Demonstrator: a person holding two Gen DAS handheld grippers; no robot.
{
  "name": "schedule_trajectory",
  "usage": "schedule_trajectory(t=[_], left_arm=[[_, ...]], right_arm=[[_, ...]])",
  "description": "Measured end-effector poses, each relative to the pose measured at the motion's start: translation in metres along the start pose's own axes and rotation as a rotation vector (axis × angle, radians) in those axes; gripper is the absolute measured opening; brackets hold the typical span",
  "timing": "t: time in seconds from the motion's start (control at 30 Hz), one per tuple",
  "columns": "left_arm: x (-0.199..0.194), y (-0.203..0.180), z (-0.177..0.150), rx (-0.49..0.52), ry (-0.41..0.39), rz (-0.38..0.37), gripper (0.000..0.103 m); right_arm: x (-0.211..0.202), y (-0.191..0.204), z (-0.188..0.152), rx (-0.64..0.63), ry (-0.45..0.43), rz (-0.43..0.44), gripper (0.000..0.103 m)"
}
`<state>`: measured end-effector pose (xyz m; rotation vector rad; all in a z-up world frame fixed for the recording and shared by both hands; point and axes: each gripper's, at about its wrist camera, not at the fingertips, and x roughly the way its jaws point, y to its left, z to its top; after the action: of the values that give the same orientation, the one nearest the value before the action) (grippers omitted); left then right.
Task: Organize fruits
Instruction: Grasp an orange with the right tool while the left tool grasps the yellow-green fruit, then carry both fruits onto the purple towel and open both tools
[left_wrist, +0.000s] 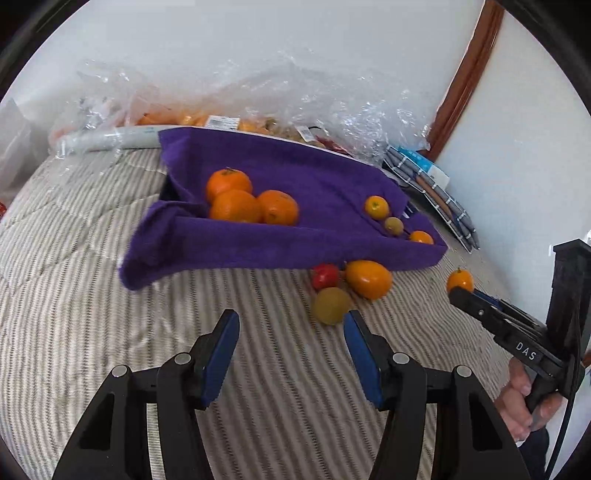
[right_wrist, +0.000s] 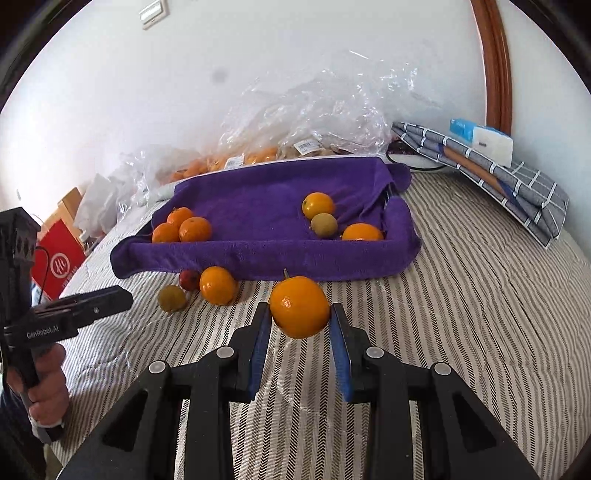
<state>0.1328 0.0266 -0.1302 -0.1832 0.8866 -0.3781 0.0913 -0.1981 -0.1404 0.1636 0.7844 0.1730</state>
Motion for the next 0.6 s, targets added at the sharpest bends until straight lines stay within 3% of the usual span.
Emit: schedule_trajectory(t=[0.27,0.37,0.5,0.6], left_arm=[[0.030,-0.024,0.005,0.016,0.071,-0.020,0.055],[0.036,-0.026,0.009,0.003,0.068,-0.009,0.046],[0.041,-0.025,0.010,-0.010,0.086,-0.039,0.026],[0.038,-0.020,0.008,-0.039,0.073,-0.054,0.026]], right_arm=[[0.003,-0.003,-0.001,0.012,0.014,0.011,0.032],[0.003,-0.004,-0.001,0.021,0.016,0.007,0.032],[0.004,-0.003,-0.001,0.016,0.017,0.008,0.032],[0.004,-0.005,-0.001,0.018,0.019,0.010,0.032]])
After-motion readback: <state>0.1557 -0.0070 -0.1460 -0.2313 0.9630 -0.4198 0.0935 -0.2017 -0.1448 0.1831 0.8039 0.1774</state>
